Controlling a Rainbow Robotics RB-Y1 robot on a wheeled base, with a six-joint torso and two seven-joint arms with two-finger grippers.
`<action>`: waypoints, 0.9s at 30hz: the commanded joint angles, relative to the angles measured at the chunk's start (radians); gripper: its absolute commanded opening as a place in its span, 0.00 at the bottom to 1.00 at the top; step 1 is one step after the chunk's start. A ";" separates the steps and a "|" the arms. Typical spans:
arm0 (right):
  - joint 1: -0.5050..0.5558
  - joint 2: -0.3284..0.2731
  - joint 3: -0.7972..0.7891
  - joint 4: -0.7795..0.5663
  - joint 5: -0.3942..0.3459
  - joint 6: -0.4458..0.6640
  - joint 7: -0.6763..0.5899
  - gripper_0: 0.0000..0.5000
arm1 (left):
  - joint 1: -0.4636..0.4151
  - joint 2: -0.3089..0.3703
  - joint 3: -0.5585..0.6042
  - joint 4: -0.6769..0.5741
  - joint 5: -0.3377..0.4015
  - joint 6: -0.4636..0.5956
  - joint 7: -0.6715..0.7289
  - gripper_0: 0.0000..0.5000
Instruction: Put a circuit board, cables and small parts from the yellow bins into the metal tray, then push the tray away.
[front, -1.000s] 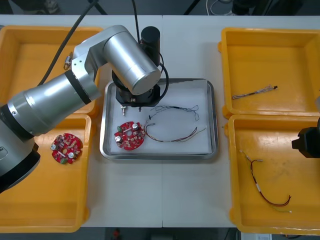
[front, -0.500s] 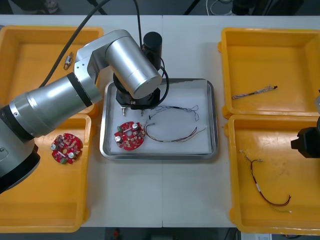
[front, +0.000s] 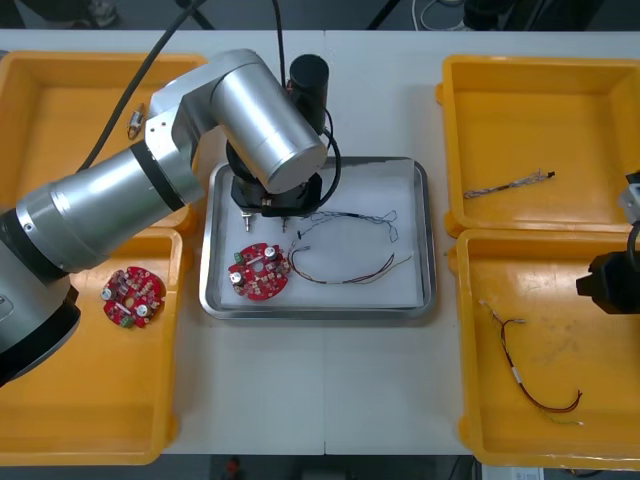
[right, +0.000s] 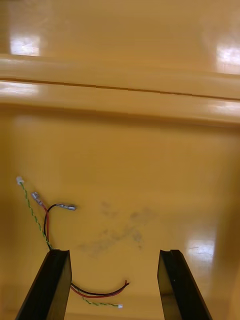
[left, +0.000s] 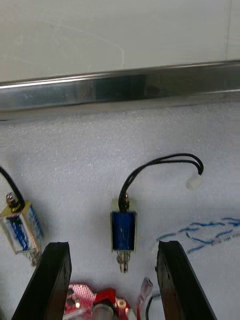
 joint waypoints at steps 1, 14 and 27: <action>-0.067 -0.061 0.073 -0.046 -0.068 0.003 -0.025 1.00 | 0.006 0.017 0.111 -0.144 0.008 0.141 0.022 1.00; -0.260 -0.111 0.304 -0.058 -0.171 0.003 -0.019 1.00 | 0.159 0.208 0.410 -0.502 0.153 0.372 -0.068 1.00; -0.463 -0.098 0.665 -0.059 -0.159 0.003 -0.003 1.00 | 0.423 0.444 0.781 -0.613 0.330 0.372 -0.292 1.00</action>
